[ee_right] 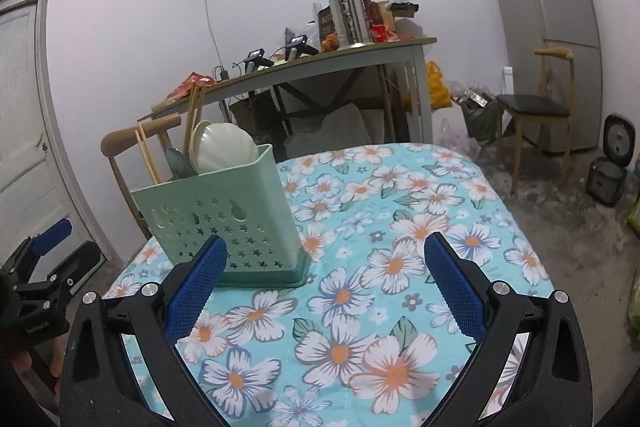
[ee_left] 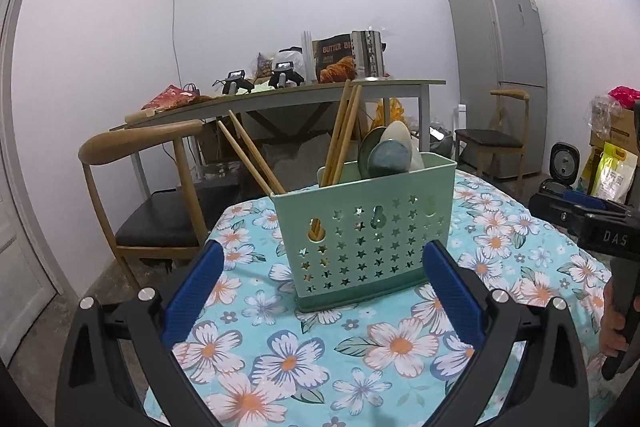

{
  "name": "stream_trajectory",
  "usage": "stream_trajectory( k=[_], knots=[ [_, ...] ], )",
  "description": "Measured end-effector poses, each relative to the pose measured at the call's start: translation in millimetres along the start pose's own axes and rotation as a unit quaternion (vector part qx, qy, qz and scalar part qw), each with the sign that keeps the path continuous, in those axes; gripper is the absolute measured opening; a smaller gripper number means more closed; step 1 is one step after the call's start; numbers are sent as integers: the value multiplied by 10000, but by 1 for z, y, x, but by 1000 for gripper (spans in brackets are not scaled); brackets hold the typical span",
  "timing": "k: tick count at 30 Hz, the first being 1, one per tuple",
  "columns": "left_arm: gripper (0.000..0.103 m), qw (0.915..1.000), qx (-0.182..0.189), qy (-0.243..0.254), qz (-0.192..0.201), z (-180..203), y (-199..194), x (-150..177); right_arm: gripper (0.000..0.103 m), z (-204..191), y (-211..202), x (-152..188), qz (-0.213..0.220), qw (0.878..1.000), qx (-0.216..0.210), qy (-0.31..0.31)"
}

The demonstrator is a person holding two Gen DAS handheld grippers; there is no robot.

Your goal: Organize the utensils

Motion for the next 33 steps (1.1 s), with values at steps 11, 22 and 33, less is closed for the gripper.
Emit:
stream_trajectory(
  k=[11, 22, 33],
  knots=[
    [97, 9997, 117, -189, 44, -5, -3, -3, 95, -22, 2, 6, -17, 9982, 166, -567],
    [97, 9999, -38, -130, 66, -4, -5, -3, 95, -25, 1, 9, -47, 9976, 177, -675],
    [97, 9996, 6, -268, 7, -9, -3, -3, 95, -29, 2, 11, -67, 9963, 208, -827]
  ],
)
Point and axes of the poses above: each gripper's, at about its wrist camera, not at the fingertips, and y roughly the way its jaws point, z to its right, x to its underside, the point moved 5 cm from there along y, roughly the way its jaws point, and after that the axes turned 1 degree about y, right-handed, at the moved point
